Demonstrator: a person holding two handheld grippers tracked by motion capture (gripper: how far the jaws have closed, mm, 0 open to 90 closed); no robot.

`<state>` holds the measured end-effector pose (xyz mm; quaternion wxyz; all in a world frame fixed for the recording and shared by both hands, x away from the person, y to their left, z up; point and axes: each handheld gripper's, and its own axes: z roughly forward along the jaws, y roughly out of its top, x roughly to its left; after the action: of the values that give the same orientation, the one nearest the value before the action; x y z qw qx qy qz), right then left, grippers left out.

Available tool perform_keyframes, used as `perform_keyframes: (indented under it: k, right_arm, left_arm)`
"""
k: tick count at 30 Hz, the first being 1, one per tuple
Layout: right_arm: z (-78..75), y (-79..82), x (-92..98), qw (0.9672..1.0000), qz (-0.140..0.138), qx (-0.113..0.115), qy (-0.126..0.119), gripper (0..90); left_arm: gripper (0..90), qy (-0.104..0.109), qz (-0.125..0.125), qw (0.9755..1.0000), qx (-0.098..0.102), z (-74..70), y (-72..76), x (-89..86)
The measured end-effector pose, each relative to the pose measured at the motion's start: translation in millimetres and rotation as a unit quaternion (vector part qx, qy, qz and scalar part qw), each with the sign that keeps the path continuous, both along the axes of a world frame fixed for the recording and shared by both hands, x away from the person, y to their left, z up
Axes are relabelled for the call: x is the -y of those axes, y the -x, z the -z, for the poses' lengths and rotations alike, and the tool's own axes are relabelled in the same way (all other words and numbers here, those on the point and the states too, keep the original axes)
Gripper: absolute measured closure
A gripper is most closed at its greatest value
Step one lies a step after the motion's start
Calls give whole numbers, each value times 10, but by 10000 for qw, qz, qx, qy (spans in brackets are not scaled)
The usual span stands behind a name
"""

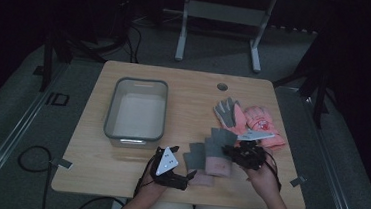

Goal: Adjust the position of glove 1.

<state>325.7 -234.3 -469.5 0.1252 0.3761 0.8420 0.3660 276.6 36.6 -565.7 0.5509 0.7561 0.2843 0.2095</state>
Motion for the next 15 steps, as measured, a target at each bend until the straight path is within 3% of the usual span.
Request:
perform_keyframes:
  k: [6, 15]
  right_arm:
    - [236, -36, -274, 9990, -296, -332, -18, 845]
    - [375, -55, -380, 9980, -436, -459, 79, 844]
  left_arm:
    - [0, 10, 42, 9999, 109, 2, 26, 2]
    - [0, -18, 39, 9999, 112, 2, 27, 9]
